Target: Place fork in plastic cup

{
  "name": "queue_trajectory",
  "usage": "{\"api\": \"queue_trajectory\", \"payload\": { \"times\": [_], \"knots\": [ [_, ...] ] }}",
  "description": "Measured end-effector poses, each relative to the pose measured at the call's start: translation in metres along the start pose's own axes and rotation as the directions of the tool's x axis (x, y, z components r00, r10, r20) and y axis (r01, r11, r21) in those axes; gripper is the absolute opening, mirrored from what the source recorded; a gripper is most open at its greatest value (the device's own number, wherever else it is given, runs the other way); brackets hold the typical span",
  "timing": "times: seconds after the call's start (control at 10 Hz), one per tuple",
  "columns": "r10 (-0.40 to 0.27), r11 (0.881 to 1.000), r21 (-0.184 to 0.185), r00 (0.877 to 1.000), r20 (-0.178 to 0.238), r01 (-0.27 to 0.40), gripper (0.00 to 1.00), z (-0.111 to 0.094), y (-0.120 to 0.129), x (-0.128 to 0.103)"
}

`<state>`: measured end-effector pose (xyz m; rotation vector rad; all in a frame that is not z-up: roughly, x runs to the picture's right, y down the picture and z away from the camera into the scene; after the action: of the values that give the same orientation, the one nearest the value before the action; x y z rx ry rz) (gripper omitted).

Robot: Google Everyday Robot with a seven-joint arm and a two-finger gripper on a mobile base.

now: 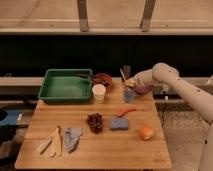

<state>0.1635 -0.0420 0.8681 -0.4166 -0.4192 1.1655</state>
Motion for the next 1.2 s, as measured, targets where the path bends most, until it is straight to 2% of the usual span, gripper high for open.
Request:
{"api": "queue_trajectory", "payload": {
  "times": [0.8,1.2],
  "knots": [
    [0.01,1.0,-0.012,1.0,0.008,-0.01,0.0,0.028,-0.023,0.002],
    [0.036,0.999,-0.009,0.999,0.017,-0.036,0.0,0.028,-0.037,0.012]
  ]
}}
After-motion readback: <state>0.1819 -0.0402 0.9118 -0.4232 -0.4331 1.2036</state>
